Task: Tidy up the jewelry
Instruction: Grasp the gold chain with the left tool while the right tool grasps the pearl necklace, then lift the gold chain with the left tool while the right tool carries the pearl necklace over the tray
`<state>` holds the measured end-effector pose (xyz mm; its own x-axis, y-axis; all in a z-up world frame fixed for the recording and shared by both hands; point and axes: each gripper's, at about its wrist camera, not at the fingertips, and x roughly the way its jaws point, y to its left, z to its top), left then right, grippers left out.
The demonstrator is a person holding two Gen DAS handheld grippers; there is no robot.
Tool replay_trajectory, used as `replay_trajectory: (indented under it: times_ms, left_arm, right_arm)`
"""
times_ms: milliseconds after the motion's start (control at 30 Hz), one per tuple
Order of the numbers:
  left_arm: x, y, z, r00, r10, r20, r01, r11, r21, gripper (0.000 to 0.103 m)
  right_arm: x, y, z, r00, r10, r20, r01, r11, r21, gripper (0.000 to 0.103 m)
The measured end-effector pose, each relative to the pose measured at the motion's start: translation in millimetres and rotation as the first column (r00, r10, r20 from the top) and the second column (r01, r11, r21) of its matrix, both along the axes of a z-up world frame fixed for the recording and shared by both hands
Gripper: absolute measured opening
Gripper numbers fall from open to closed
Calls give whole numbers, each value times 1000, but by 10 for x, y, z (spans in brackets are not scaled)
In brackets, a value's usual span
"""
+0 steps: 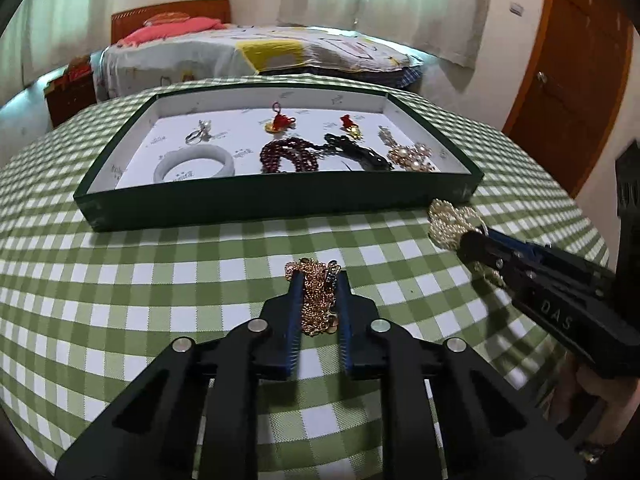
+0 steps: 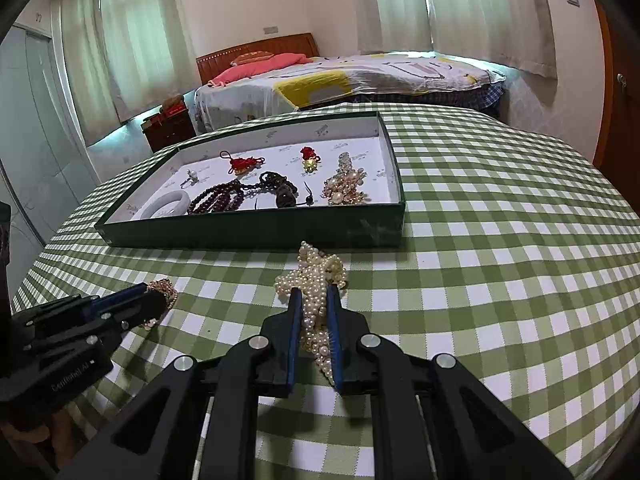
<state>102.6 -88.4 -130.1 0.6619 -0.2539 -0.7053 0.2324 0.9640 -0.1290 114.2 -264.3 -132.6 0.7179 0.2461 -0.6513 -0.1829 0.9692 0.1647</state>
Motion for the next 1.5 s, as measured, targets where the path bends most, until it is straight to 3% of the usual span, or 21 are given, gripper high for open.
replay_trajectory:
  times_ms: [467,1500]
  left_arm:
    - [-40,141,102,1000,20,11,-19,999,-41,10]
    - [-175,339,681,984,46,174,-34,997,-73,10]
  right_arm:
    - [-16,30,31,1000,6,12,-6,1000,0,13]
    - [-190,167,451,992,33,123,-31,999,-12,13]
